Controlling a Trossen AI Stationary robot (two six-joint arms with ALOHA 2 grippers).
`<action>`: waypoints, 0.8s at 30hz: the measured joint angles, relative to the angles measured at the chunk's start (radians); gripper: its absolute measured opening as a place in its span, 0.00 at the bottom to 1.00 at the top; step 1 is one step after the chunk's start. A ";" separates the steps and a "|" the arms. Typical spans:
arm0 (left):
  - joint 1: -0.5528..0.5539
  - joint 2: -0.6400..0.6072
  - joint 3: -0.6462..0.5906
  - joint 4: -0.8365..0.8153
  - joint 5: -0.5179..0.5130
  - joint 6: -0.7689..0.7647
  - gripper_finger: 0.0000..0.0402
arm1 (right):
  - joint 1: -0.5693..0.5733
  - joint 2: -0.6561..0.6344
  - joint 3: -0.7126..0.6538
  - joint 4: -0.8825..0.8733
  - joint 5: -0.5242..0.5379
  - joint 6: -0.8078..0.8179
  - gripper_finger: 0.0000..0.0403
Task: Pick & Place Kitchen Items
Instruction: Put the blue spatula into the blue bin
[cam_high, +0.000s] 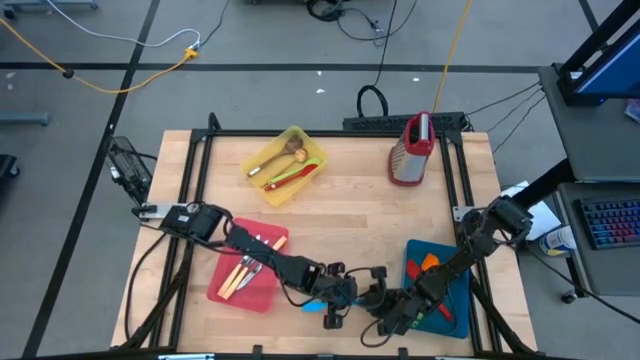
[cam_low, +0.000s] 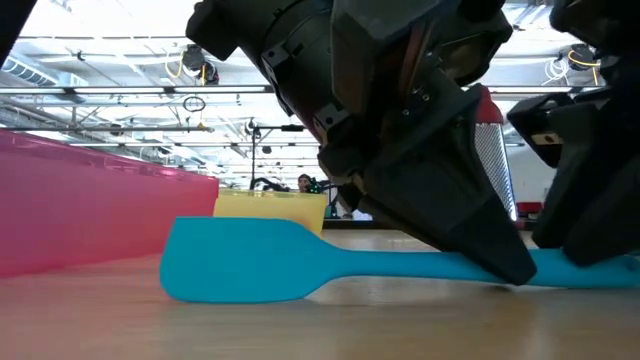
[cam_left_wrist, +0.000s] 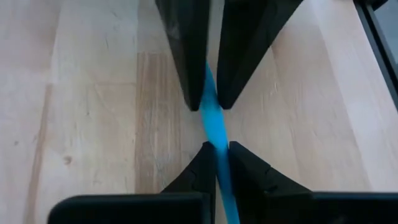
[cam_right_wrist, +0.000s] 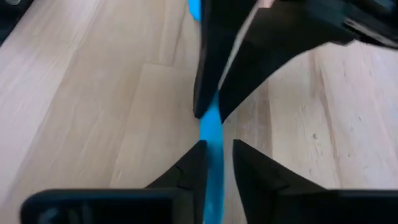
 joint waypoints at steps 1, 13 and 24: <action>-0.003 0.000 0.000 0.004 -0.010 0.004 0.06 | -0.001 0.000 0.000 0.001 0.000 0.024 0.19; -0.020 0.004 -0.001 0.058 -0.140 0.092 0.07 | -0.066 0.000 0.000 0.032 -0.219 0.153 0.38; -0.022 0.003 -0.001 0.054 -0.176 0.101 0.08 | -0.091 -0.003 0.000 0.010 -0.234 0.105 0.06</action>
